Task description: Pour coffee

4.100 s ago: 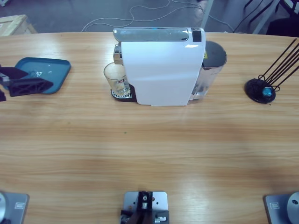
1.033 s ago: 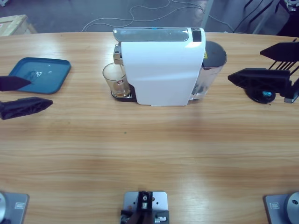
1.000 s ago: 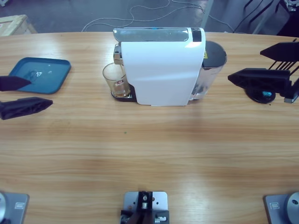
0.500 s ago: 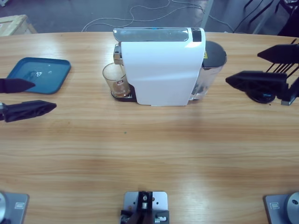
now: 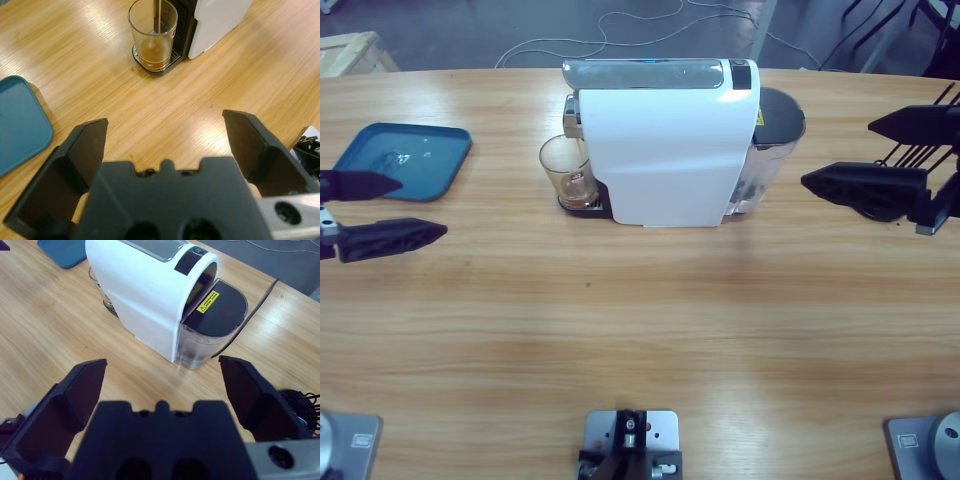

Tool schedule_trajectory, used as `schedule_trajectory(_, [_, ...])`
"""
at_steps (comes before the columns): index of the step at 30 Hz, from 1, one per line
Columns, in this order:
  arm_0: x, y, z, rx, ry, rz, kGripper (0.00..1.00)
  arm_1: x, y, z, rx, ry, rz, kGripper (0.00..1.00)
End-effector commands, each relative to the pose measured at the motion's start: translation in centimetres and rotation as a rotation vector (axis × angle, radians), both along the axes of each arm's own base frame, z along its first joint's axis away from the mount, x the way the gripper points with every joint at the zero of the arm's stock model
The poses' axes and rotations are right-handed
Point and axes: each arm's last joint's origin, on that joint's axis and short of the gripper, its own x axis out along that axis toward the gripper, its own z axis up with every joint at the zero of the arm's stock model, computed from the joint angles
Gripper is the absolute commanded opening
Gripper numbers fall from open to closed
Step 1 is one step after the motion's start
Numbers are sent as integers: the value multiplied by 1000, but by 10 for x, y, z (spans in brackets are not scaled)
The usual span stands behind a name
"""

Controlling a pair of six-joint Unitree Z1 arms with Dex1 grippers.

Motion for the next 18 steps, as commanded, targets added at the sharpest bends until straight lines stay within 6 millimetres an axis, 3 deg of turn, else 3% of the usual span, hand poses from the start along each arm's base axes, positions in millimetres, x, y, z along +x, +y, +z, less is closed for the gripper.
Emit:
schedule_trajectory(1, [1, -4, -8, 13, 41, -34, 991, -8, -5, -8, -8, 0, 21, 1000])
schedule_trajectory(18, [-5, -2, -8, -16, 49, -55, 991, -13, -11, -7, 8, -8, 27, 1000])
